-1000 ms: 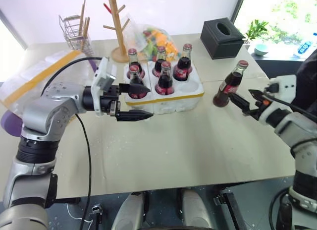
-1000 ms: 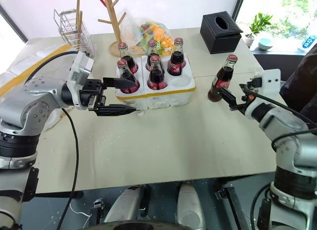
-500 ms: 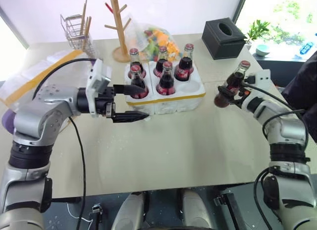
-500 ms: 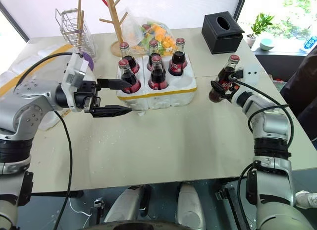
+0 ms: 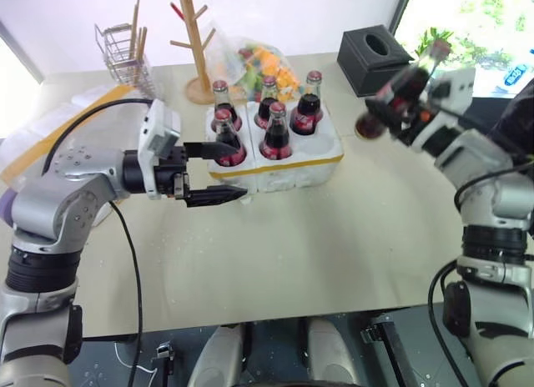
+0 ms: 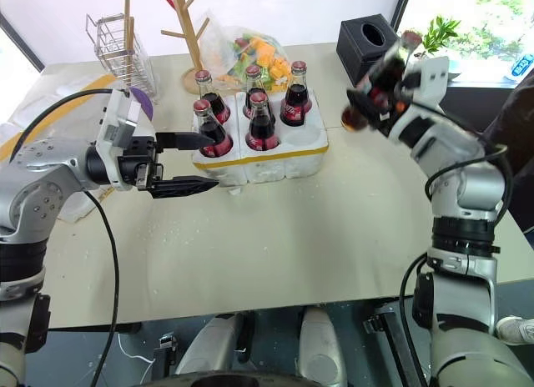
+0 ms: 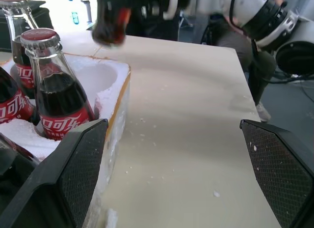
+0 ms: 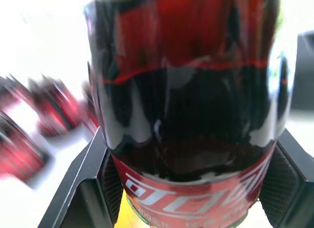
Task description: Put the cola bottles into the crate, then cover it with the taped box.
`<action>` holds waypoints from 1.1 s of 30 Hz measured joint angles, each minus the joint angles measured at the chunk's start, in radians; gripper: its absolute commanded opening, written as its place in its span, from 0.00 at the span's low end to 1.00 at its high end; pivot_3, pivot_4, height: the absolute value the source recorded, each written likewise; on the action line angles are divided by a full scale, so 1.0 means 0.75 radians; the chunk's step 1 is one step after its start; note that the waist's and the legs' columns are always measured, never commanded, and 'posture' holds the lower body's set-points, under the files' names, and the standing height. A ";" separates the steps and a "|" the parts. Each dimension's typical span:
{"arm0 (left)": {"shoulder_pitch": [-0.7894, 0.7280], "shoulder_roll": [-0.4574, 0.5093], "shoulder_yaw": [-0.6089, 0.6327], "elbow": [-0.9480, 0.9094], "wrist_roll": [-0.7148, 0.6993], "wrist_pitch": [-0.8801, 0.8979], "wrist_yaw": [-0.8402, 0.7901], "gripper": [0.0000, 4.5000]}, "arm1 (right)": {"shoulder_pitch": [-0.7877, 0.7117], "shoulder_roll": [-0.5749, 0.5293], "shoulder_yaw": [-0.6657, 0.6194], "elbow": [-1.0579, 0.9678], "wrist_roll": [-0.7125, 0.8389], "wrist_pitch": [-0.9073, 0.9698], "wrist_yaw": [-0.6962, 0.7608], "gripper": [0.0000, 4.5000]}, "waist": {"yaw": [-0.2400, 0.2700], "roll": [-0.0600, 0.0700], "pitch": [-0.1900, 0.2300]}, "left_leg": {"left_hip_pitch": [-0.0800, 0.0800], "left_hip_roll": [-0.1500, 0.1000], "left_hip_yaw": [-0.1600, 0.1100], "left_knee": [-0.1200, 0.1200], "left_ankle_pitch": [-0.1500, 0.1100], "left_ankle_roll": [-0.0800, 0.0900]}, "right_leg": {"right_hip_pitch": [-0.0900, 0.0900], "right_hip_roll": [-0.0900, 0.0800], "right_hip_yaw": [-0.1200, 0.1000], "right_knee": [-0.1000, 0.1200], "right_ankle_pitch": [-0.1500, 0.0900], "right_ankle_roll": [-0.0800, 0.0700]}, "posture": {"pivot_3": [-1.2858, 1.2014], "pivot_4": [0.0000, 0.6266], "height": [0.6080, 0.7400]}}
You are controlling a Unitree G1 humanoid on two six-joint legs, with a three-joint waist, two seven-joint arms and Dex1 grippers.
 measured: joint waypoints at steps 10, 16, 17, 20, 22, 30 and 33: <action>-0.002 0.000 0.000 0.002 0.002 -0.004 0.010 1.00 | -0.026 0.140 0.235 -0.046 -0.030 0.063 0.031 0.63 | 0.012 -0.002 0.000 | 0.001 -0.001 0.000 -0.003 0.001 -0.001 | 0.000 -0.001 0.000 -0.001 0.000 0.000 | 0.52 0.24 0.99; 0.011 0.002 0.004 0.002 0.002 -0.009 0.016 1.00 | -0.014 0.129 0.313 0.075 -0.180 0.003 0.023 0.63 | 0.007 -0.002 0.000 | 0.001 -0.001 0.000 -0.003 0.002 -0.003 | -0.001 -0.001 0.001 0.000 0.000 -0.001 | 0.52 0.24 0.99; 0.012 0.002 0.004 0.001 0.002 -0.010 0.016 1.00 | -0.014 0.126 0.319 0.075 -0.187 0.003 0.029 0.63 | 0.007 -0.002 0.000 | 0.001 -0.001 0.000 -0.003 0.002 -0.003 | -0.001 0.000 0.001 0.000 0.001 -0.001 | 0.52 0.24 0.99; 0.032 0.007 0.017 -0.003 0.002 -0.021 0.017 1.00 | -0.006 0.110 0.324 0.075 -0.190 0.014 0.049 0.63 | 0.009 -0.002 0.000 | 0.001 -0.001 0.000 -0.003 0.002 -0.003 | -0.001 0.000 0.001 0.000 0.001 -0.001 | 0.52 0.24 0.99; 0.039 0.009 0.018 -0.003 0.002 -0.022 0.018 1.00 | 0.011 0.105 0.323 0.076 -0.190 0.042 0.057 0.63 | 0.010 -0.002 0.000 | 0.001 -0.001 0.000 -0.003 0.002 -0.003 | -0.001 0.000 0.001 0.000 0.001 -0.001 | 0.52 0.24 0.99; 0.038 0.009 0.018 0.007 0.008 -0.044 0.017 1.00 | 0.045 0.188 0.335 0.136 -0.255 0.015 0.001 0.99 | 0.006 -0.006 -0.002 | 0.003 -0.001 0.000 -0.003 0.002 -0.004 | 0.001 0.000 0.001 0.000 0.001 -0.001 | 0.52 0.24 0.99; 0.038 0.010 0.018 0.007 0.009 -0.051 0.017 1.00 | 0.057 0.200 0.344 0.117 -0.286 0.004 -0.014 0.99 | 0.004 -0.007 -0.003 | 0.004 -0.001 0.000 -0.003 0.003 -0.005 | 0.002 0.000 0.001 0.000 0.001 -0.002 | 0.52 0.24 0.99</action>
